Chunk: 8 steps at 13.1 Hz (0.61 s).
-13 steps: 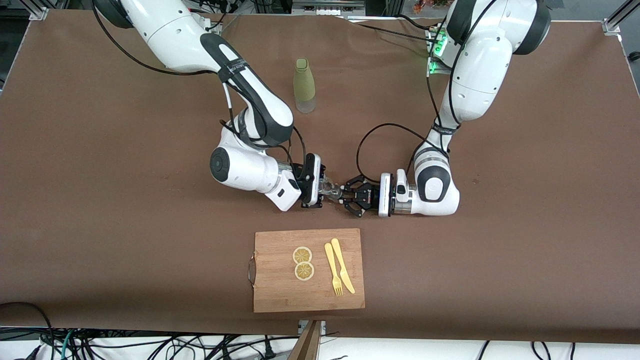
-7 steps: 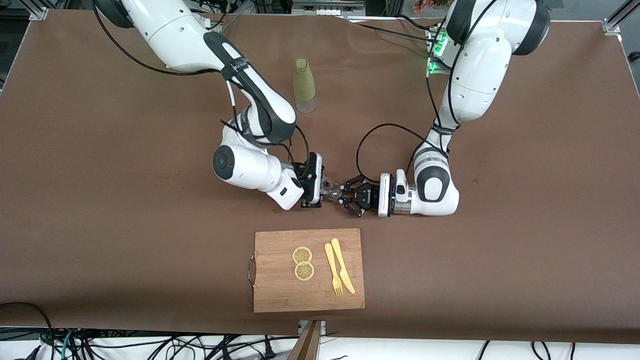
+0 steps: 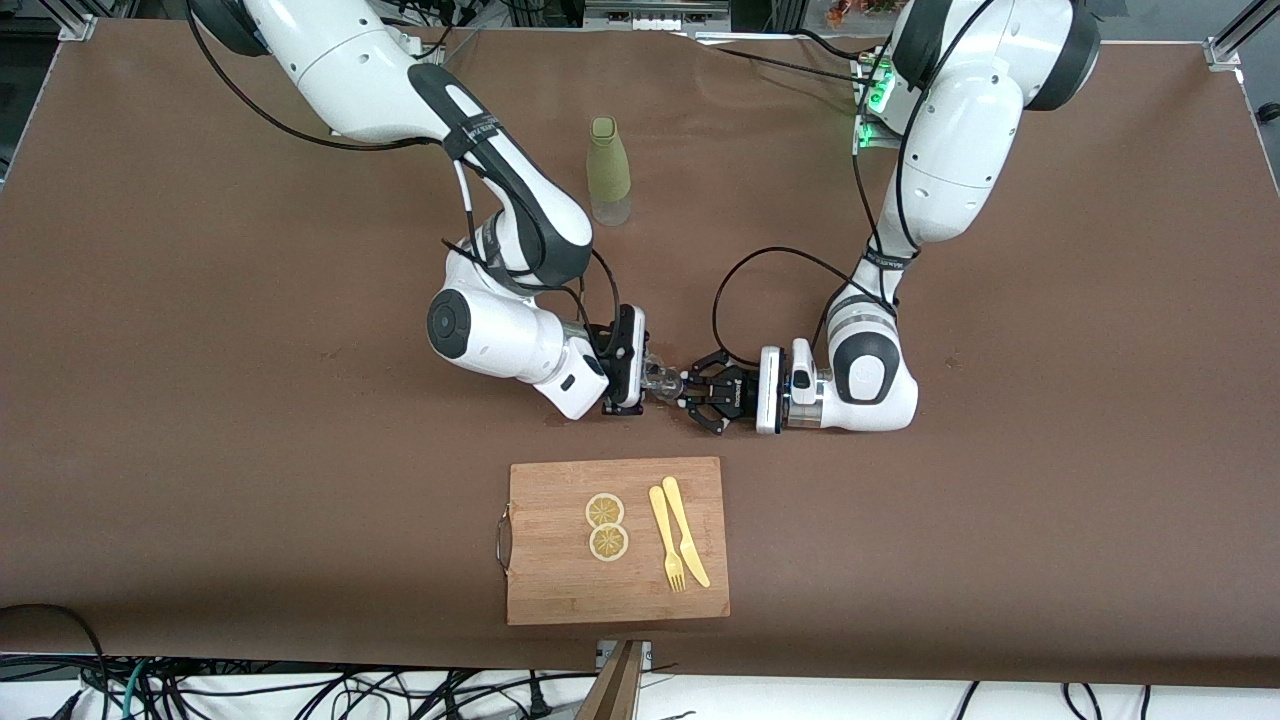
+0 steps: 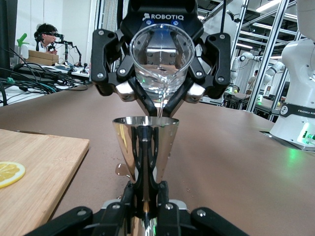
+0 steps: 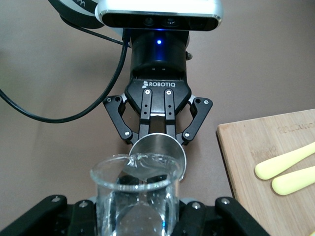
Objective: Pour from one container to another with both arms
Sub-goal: 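Tilt the glass with the right gripper, pouring liquid into the jigger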
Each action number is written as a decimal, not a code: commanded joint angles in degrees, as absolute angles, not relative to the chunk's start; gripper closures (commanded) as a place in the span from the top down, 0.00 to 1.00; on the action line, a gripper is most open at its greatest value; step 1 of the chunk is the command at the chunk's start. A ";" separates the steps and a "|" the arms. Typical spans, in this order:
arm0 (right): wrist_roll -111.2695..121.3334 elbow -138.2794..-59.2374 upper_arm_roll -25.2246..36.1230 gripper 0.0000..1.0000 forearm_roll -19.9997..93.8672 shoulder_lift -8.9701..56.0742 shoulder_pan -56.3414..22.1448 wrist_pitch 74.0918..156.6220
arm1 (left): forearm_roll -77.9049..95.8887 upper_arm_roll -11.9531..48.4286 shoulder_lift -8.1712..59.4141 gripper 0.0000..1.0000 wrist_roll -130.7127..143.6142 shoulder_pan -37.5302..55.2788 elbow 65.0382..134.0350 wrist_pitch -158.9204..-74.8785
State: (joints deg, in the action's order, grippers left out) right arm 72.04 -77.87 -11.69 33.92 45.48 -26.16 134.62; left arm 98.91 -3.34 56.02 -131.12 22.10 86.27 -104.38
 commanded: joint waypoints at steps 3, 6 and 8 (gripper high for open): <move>70.49 -78.75 -11.34 0.00 32.96 44.12 -26.81 134.91 | 100.63 -3.34 56.51 0.00 -130.78 22.68 84.64 -105.03; 71.10 -79.19 -11.42 0.00 34.10 44.12 -25.93 134.13 | 100.63 -3.34 56.51 0.00 -130.87 22.68 84.64 -105.03; 71.02 -79.19 -11.51 0.00 36.72 43.16 -25.23 133.16 | 100.63 -3.34 56.51 0.00 -130.87 22.59 84.64 -104.94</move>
